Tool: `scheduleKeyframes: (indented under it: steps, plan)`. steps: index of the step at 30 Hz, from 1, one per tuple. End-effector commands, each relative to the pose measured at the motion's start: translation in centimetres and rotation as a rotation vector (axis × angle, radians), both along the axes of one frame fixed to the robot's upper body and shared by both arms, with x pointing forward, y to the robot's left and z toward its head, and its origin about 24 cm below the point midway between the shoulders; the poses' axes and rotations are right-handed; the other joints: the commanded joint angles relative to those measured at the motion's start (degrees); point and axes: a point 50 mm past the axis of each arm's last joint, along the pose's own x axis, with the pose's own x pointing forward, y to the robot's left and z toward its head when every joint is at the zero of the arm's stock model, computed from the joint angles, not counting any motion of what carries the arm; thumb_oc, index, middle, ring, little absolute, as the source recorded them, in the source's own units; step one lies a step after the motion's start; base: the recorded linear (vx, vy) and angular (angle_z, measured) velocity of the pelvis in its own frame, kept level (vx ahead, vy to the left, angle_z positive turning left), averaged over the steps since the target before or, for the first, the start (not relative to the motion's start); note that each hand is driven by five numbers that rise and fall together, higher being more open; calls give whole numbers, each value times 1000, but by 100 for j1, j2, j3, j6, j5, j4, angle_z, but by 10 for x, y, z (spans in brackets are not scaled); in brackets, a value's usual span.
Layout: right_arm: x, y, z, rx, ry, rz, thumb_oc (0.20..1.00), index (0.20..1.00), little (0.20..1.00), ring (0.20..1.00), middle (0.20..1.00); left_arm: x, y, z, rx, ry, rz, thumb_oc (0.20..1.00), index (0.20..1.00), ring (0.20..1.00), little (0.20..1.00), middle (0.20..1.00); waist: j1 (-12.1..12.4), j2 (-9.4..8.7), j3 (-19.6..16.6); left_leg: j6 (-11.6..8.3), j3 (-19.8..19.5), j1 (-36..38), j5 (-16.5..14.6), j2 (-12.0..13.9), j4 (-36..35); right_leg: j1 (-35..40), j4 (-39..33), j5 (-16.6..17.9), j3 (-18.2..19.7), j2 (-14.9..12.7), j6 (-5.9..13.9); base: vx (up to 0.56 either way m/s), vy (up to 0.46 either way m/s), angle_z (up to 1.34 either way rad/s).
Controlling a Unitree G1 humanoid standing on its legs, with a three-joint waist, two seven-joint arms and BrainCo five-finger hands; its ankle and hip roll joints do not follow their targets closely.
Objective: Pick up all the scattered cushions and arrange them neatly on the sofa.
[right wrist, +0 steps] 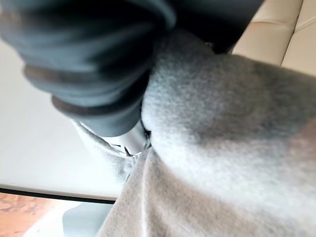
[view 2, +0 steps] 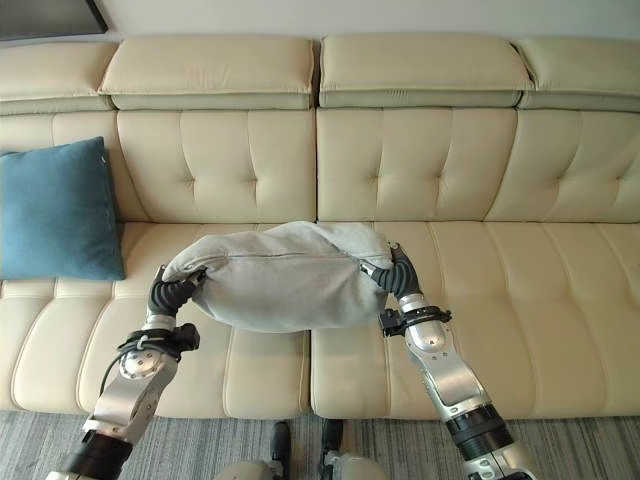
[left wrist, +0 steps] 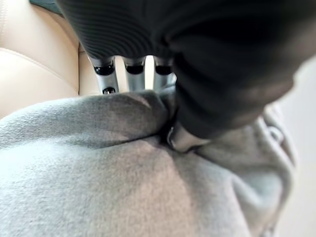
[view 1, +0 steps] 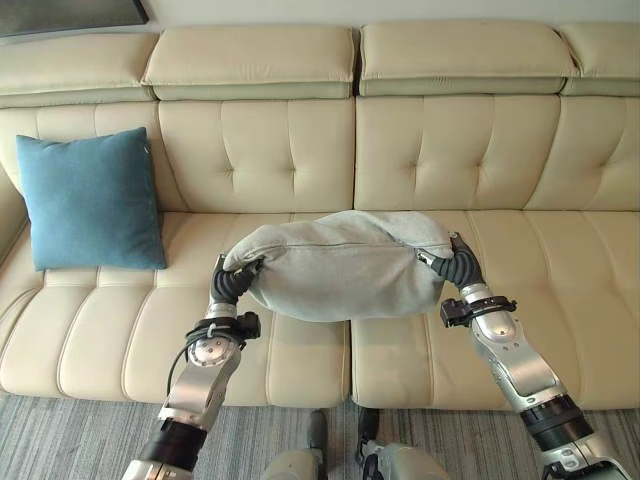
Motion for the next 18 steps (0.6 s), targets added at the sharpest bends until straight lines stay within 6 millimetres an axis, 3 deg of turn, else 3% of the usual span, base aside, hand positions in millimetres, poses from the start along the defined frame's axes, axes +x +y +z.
scheduleKeyframes:
  steps: [1,7,15,16,17,18]
  plan:
    - [6,41,34,114,-172,110,200,200,200,200,200,20,-22,24,115,-122,-93,200,200,200,200,200,-16,-168,-376,-374,17,132,-160,141,-282,79,211,-567,43,-508,846,-35,8,-1]
    - [30,52,40,147,-165,88,200,200,200,200,200,54,-19,47,242,-161,-26,200,200,200,200,200,-74,-152,-168,-375,31,-554,33,117,-260,-649,254,-334,213,-506,892,-144,16,-8]
    - [51,42,74,141,-266,-6,200,200,200,200,200,69,-6,85,280,-271,39,200,200,200,200,200,-53,-144,-182,-403,56,-959,157,80,-310,-982,137,-158,283,-497,957,-27,10,-3]
    - [57,40,90,129,-311,-26,200,200,200,200,200,73,-3,98,279,-307,55,442,442,442,442,442,-36,-137,-156,-403,43,-991,171,63,-310,-1024,161,-165,287,-502,956,0,0,0]
    - [59,40,94,128,-321,-34,787,787,787,787,787,74,-2,102,274,-317,63,1000,1000,1000,1000,1000,-29,-132,-141,-402,32,-988,173,52,-312,-1026,177,-168,296,-504,955,0,0,0]
    - [59,41,95,128,-322,-34,787,787,787,787,787,74,-2,102,274,-318,63,1000,1000,1000,1000,1000,-33,-135,-146,-400,31,-1010,192,48,-312,-1043,171,-150,294,-509,954,0,0,0]
